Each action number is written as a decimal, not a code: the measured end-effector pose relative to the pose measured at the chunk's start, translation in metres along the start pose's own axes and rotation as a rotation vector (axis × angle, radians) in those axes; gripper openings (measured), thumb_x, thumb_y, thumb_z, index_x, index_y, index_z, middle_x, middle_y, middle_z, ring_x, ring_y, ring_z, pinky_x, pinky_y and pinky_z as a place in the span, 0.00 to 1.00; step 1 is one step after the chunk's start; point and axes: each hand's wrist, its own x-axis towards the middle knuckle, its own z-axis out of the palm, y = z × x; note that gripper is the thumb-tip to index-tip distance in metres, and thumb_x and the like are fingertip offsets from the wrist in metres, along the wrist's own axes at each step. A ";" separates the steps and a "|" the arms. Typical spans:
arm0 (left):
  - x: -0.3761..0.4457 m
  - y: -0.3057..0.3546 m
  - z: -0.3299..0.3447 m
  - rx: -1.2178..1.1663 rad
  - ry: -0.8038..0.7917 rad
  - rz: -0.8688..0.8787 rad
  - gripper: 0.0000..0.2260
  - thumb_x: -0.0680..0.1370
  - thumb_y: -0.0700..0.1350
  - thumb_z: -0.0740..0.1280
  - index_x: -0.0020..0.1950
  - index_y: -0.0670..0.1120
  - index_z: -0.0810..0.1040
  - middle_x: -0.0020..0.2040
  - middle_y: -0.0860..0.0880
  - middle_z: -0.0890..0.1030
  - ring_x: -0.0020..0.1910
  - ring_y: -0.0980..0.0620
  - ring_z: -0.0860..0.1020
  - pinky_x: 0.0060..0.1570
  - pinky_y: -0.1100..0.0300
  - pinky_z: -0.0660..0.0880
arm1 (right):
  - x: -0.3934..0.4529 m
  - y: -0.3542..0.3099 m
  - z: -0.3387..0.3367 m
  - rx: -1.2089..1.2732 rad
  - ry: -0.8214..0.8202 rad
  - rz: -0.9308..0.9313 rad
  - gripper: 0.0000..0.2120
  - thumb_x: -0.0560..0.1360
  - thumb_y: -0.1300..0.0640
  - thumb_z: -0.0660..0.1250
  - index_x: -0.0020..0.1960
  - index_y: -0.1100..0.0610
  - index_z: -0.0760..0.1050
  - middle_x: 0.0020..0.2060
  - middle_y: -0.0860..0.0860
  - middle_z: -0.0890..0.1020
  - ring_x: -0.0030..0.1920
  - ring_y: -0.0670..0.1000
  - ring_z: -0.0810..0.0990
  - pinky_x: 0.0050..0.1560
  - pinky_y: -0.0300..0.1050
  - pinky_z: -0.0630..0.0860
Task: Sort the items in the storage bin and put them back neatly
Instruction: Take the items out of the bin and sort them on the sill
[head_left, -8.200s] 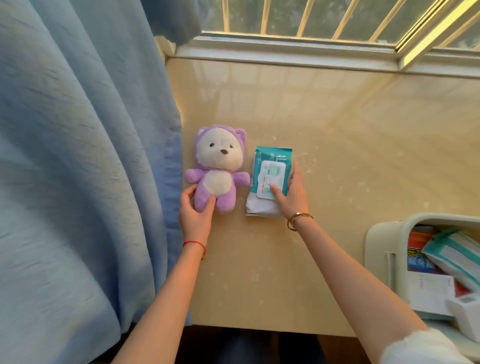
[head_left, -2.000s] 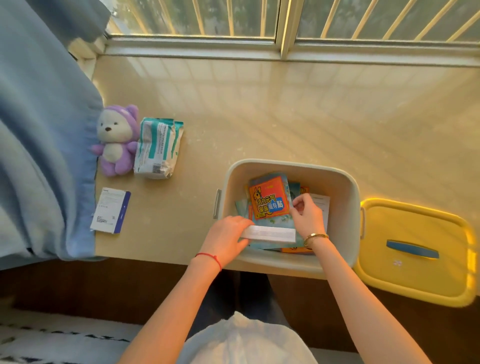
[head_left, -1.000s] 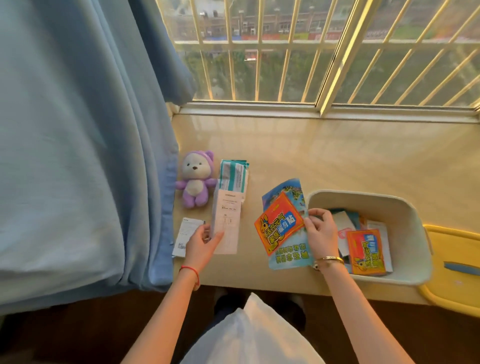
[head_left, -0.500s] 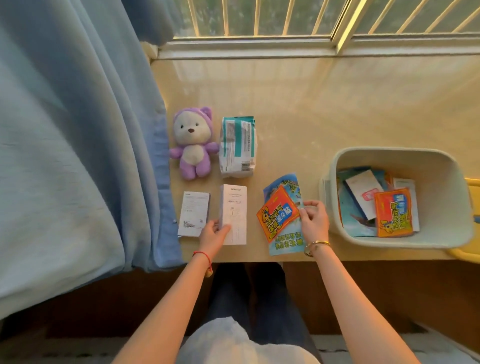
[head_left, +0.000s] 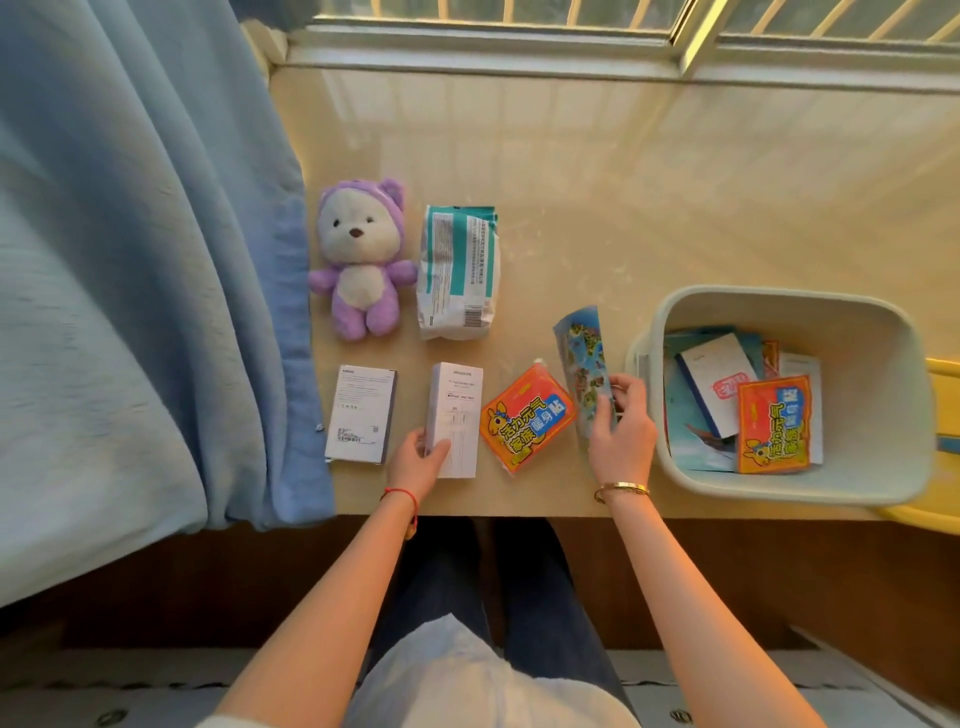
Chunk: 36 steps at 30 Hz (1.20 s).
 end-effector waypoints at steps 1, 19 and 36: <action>0.000 0.000 -0.001 0.024 0.008 0.013 0.21 0.79 0.46 0.65 0.70 0.41 0.68 0.65 0.43 0.76 0.61 0.45 0.76 0.51 0.58 0.73 | 0.002 -0.003 -0.001 0.008 0.019 -0.019 0.09 0.78 0.61 0.62 0.57 0.58 0.70 0.49 0.50 0.79 0.47 0.44 0.77 0.42 0.41 0.78; 0.015 -0.021 0.007 0.050 0.197 0.112 0.17 0.78 0.44 0.66 0.67 0.45 0.73 0.59 0.47 0.80 0.56 0.52 0.78 0.56 0.57 0.76 | 0.166 -0.028 0.084 0.208 -0.022 0.238 0.12 0.76 0.62 0.62 0.58 0.63 0.72 0.43 0.51 0.79 0.42 0.48 0.77 0.30 0.26 0.70; 0.008 -0.015 -0.001 0.306 0.274 0.150 0.19 0.78 0.49 0.65 0.68 0.47 0.72 0.60 0.49 0.78 0.59 0.51 0.77 0.57 0.56 0.76 | 0.181 -0.004 0.091 -0.273 -0.237 0.063 0.20 0.77 0.57 0.61 0.67 0.61 0.67 0.64 0.58 0.71 0.66 0.56 0.67 0.66 0.46 0.63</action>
